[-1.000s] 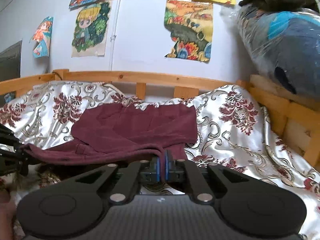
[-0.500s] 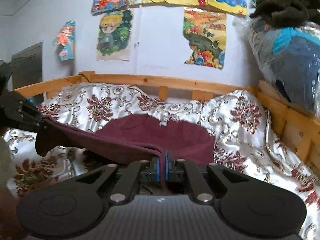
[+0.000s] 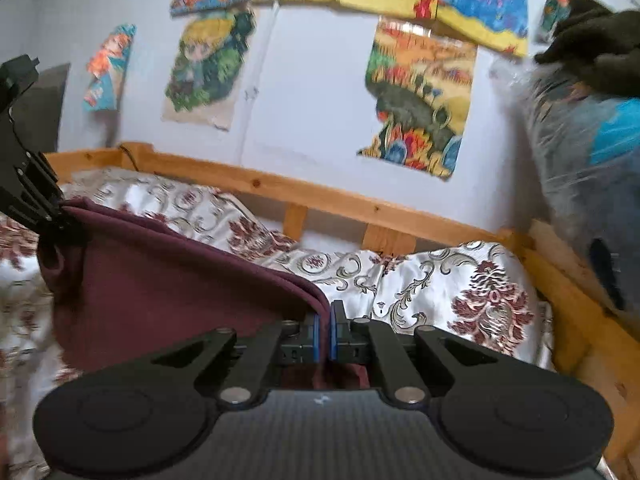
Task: Fold small clothes
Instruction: 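Close the left gripper on the hem while the right gripper lifts the hem, then lay the held hem over the collar and open both grippers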
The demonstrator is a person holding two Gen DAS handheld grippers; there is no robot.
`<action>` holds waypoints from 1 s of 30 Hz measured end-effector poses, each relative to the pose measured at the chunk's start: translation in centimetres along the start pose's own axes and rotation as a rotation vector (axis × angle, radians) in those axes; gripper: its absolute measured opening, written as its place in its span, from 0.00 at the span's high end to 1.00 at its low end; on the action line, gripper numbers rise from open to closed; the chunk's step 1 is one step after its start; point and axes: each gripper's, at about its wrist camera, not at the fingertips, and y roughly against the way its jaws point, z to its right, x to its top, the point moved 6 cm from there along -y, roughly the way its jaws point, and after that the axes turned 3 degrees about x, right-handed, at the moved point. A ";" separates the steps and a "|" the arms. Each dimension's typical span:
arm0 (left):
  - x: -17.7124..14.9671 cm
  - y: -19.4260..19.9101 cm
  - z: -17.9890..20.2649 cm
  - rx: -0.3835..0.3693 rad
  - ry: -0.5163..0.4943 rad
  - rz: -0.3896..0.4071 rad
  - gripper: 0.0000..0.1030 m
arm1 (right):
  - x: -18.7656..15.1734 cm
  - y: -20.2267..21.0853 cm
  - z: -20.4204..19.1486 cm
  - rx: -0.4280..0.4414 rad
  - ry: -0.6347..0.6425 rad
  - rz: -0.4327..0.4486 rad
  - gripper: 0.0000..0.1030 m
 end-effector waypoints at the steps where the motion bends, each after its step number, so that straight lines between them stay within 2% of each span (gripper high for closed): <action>1: 0.7 -1.5 -0.5 -0.005 0.006 -0.018 0.94 | 0.0 -2.1 0.6 0.001 0.006 -0.026 0.93; 8: 2.8 -12.2 -2.2 -0.025 0.046 -0.090 0.93 | -2.5 -12.8 3.5 0.012 -0.020 -0.167 0.93; 14: 3.0 -19.1 -2.9 -0.076 0.132 -0.159 0.91 | -5.3 -18.9 4.9 0.025 -0.048 -0.265 0.93; 17: 2.9 -20.9 -3.3 -0.104 0.189 -0.166 0.76 | -6.4 -21.0 5.3 0.031 -0.041 -0.298 0.93; 19: 2.9 -21.3 -4.1 -0.135 0.247 -0.159 0.62 | -7.0 -21.7 5.6 0.037 -0.050 -0.313 0.93; 21: 2.9 -20.8 -4.9 -0.167 0.294 -0.129 0.33 | -7.4 -22.4 5.7 0.042 -0.057 -0.321 0.92; 23: 2.7 -20.1 -6.0 -0.174 0.327 -0.084 0.26 | -7.8 -22.6 5.7 0.048 -0.068 -0.328 0.92; 25: 2.3 -19.1 -6.9 -0.182 0.343 -0.048 0.23 | -8.0 -22.9 5.8 0.051 -0.079 -0.332 0.92; 28: 1.3 -17.7 -7.6 -0.164 0.331 -0.002 0.11 | -8.1 -23.0 6.0 0.049 -0.102 -0.330 0.90; 29: 0.9 -17.2 -7.5 -0.157 0.325 0.011 0.06 | -8.1 -22.8 6.1 0.055 -0.119 -0.328 0.86; 30: 0.4 -16.7 -7.4 -0.155 0.318 0.021 0.04 | -8.1 -22.6 6.3 0.070 -0.142 -0.324 0.74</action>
